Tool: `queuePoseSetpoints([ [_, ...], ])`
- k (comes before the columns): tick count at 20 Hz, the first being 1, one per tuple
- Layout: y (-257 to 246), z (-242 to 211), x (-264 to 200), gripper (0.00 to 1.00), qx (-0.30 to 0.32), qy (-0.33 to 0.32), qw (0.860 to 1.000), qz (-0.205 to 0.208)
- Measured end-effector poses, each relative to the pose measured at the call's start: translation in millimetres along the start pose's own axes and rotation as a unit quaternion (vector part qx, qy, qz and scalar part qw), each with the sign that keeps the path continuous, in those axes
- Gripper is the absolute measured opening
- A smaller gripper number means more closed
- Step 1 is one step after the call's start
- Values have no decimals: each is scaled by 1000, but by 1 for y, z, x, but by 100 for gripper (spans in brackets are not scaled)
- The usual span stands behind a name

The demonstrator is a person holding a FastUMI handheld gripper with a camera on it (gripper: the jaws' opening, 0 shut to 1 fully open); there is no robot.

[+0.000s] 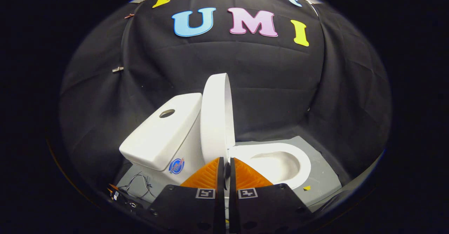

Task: Open the toilet lid.

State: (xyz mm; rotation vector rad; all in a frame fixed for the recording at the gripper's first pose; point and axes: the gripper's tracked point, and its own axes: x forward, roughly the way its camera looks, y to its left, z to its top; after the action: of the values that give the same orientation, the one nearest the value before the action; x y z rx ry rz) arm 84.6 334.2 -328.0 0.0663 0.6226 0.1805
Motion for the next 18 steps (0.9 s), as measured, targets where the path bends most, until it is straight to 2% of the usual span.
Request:
queuePoseSetpoints([
  [10,57,-9,2,9,-55,0,998,14],
  [18,57,-8,2,9,-56,-1,998,3],
])
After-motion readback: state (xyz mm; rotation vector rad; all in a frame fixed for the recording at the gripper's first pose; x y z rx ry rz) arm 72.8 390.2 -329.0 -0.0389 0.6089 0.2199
